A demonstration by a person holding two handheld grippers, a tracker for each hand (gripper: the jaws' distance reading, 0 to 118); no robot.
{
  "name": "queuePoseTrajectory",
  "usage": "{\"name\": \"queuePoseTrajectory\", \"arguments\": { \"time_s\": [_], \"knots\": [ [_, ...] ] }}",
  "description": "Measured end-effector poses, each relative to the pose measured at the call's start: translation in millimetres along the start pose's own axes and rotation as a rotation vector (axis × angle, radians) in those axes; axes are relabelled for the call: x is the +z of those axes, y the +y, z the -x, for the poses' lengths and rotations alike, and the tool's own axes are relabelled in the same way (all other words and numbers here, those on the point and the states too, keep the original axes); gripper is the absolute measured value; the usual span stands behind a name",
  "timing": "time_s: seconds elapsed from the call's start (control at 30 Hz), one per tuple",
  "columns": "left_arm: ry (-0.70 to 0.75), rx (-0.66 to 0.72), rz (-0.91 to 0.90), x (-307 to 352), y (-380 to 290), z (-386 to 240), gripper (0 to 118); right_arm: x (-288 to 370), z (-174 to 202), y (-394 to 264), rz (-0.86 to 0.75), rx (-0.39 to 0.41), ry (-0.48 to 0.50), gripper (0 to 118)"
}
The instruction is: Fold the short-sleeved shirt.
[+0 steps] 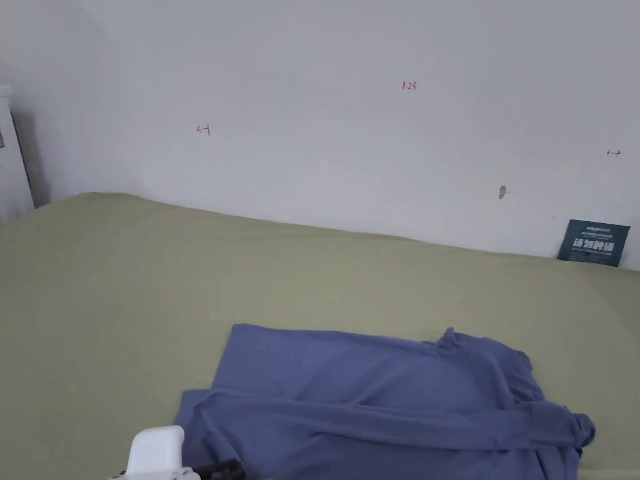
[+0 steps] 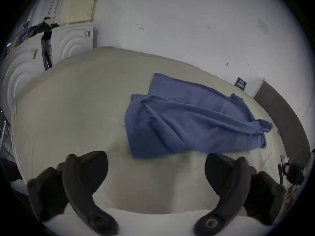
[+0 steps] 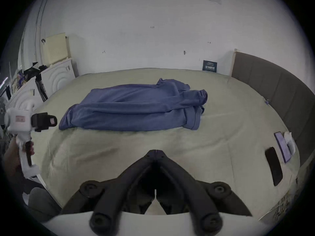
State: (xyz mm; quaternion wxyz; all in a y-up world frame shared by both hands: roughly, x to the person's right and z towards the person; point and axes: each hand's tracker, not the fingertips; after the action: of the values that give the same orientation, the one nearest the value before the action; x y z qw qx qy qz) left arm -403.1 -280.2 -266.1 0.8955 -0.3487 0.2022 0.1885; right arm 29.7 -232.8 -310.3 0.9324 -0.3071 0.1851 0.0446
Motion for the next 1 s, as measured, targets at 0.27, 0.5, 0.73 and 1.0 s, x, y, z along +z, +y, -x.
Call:
{"name": "queuePoseTrajectory", "arguments": {
  "time_s": [0.27,0.5,0.73,1.0],
  "knots": [
    [0.09,-0.067,0.106,-66,20,2,114,-26,-49,13,0.003,-0.084,-0.007,1],
    [0.029,-0.232,-0.001,-47,28,-7,2,-97,-106,55,0.067,-0.195,0.035,76],
    [0.018,-0.281,0.038,-34,37,-18,2,-162,-116,76,0.128,-0.228,-0.035,77],
    [0.005,-0.313,0.063,-30,33,-22,2,-176,-107,69,0.136,-0.169,-0.017,9]
  ]
}}
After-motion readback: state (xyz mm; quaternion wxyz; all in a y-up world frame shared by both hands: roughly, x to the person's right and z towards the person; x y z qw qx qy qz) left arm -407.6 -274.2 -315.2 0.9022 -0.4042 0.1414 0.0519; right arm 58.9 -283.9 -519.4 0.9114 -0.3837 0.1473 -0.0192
